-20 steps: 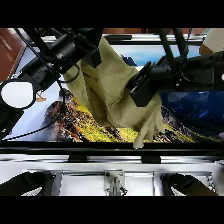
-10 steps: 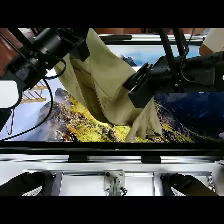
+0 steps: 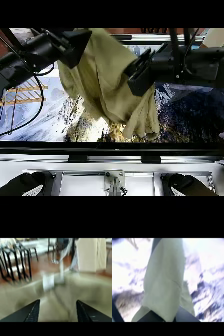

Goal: Fold the shirts.

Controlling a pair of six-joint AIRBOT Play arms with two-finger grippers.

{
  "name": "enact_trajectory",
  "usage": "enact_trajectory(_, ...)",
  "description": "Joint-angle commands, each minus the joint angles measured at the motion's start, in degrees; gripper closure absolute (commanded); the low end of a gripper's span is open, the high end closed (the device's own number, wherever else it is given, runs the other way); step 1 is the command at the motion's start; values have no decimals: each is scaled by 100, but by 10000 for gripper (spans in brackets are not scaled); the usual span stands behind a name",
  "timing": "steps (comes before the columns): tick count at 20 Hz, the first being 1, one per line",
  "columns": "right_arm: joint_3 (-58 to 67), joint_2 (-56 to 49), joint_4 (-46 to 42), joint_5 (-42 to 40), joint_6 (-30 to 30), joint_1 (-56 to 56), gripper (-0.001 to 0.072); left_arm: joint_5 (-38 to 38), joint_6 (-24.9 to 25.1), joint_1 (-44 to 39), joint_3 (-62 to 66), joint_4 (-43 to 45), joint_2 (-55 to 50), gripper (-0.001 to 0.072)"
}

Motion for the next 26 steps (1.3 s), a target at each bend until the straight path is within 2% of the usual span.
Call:
enact_trajectory(1,-11,-9,-446,-114,173,2,654,-120,-46,195,11,-44,282,145)
enact_trajectory(2,-11,-7,-721,-240,352,0,654,-98,-46,195,11,-42,382,145)
enact_trajectory(5,-11,70,-2485,-404,1757,-151,654,-81,-46,195,11,-42,752,147)
enact_trajectory(9,-11,448,-3617,-321,2476,-1106,654,-79,-22,197,11,11,1193,149)
enact_trajectory(12,-9,807,-4201,-190,2804,-2293,654,-72,-24,197,11,470,1521,151)
enact_trajectory(16,-9,1005,-4371,-190,2861,-4155,654,-79,-87,236,9,883,1814,171)
enact_trajectory(18,-11,1003,-4369,-229,2861,-4924,654,-85,-496,446,9,883,1858,171)
enact_trajectory(23,-9,964,-4371,-997,2863,-5971,654,-348,-1056,1099,9,881,1851,171)
enact_trajectory(26,-9,802,-4356,-1497,3309,-6365,654,-472,-1102,1239,9,890,1853,171)
